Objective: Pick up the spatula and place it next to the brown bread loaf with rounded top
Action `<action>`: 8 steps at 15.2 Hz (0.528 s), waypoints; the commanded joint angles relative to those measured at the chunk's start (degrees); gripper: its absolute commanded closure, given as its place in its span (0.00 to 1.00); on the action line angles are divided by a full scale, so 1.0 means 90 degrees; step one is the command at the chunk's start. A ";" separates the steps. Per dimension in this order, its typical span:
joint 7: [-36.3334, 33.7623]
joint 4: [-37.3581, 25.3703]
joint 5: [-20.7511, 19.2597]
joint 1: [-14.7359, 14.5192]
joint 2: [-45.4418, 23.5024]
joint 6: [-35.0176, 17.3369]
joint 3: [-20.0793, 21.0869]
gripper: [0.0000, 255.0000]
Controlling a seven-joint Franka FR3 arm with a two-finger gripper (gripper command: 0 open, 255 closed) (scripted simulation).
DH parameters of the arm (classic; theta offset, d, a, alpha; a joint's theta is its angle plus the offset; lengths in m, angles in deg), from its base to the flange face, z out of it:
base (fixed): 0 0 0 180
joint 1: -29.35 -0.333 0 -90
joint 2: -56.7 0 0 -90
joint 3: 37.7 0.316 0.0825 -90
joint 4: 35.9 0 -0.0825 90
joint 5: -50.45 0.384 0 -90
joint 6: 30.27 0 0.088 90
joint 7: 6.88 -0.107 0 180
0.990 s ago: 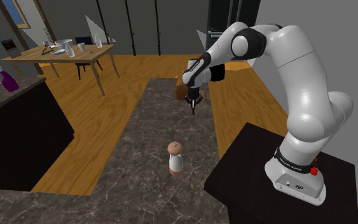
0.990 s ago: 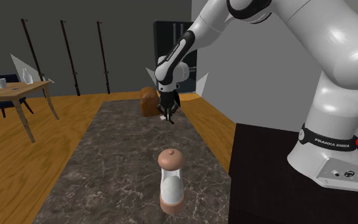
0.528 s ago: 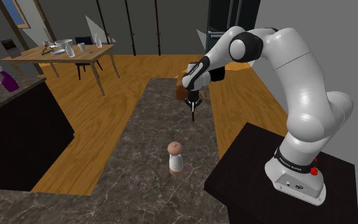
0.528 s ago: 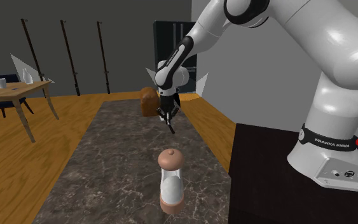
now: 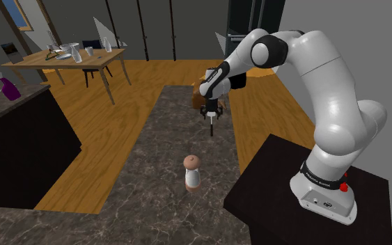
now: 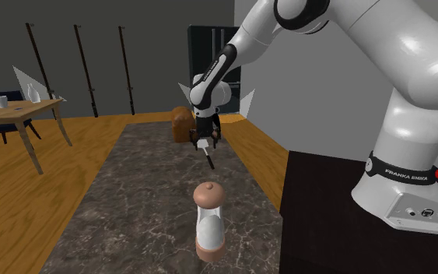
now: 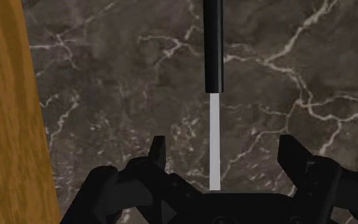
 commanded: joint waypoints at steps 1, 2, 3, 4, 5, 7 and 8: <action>0.0000 0.0000 0.0000 0.0000 0.0000 0.0000 0.0000 0.00; 0.0000 0.0000 0.0000 0.0000 0.0000 0.0000 0.0000 0.00; -0.0003 0.0042 -0.0006 0.0001 0.0164 0.0122 -0.0007 0.00; -0.0007 0.0074 -0.0013 0.0001 0.0324 0.0250 -0.0014 0.00; -0.0011 0.0097 -0.0020 0.0002 0.0478 0.0381 -0.0021 0.00; -0.0015 0.0109 -0.0026 0.0003 0.0597 0.0488 -0.0027 0.00; -0.0015 0.0110 -0.0025 0.0003 0.0597 0.0488 -0.0027 0.00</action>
